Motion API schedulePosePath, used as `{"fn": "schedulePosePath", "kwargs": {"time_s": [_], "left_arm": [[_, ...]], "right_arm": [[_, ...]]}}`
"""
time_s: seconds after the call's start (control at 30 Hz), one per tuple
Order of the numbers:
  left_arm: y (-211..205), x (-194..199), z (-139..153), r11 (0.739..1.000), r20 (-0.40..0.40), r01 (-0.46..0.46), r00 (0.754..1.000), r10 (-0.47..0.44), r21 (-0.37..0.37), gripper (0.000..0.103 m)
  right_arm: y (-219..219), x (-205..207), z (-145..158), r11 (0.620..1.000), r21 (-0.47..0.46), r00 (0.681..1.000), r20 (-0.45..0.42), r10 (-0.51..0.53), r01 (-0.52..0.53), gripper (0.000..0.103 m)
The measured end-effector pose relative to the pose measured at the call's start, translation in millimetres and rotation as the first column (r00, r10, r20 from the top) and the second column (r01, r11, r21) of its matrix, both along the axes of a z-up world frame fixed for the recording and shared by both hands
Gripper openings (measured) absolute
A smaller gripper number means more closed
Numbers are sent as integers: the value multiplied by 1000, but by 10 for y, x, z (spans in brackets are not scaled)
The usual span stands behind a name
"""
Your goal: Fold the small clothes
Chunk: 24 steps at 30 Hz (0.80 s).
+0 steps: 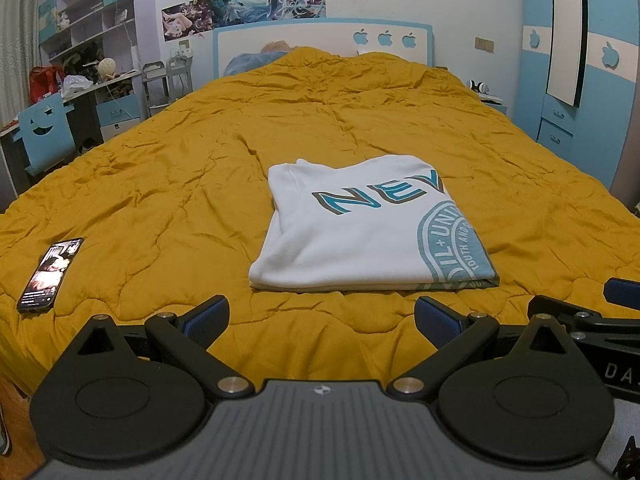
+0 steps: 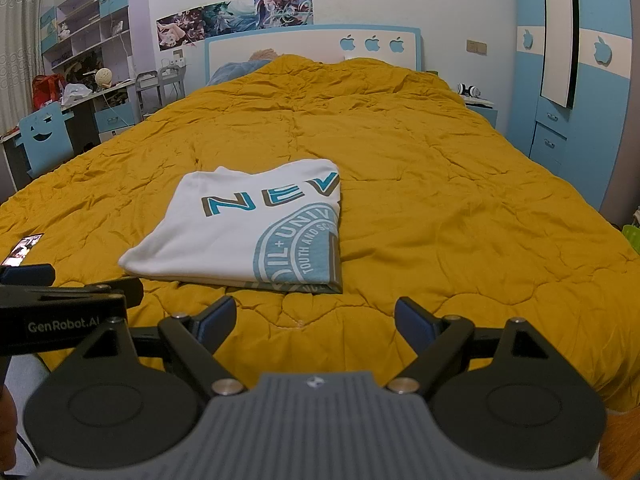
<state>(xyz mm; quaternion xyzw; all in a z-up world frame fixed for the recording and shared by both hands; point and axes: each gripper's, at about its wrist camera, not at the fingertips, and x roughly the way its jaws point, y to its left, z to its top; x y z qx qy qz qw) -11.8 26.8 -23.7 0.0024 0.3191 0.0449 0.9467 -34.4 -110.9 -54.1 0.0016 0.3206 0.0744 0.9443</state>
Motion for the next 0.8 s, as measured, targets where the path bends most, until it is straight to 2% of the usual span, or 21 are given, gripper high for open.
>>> {"fn": "schedulePosePath", "kwargs": {"time_s": [0.8], "left_arm": [[57, -9, 10, 1000, -2, 26, 1000, -26, 2, 103]], "right_arm": [[1, 2, -4, 1000, -1, 1000, 1, 0, 0, 82]]}}
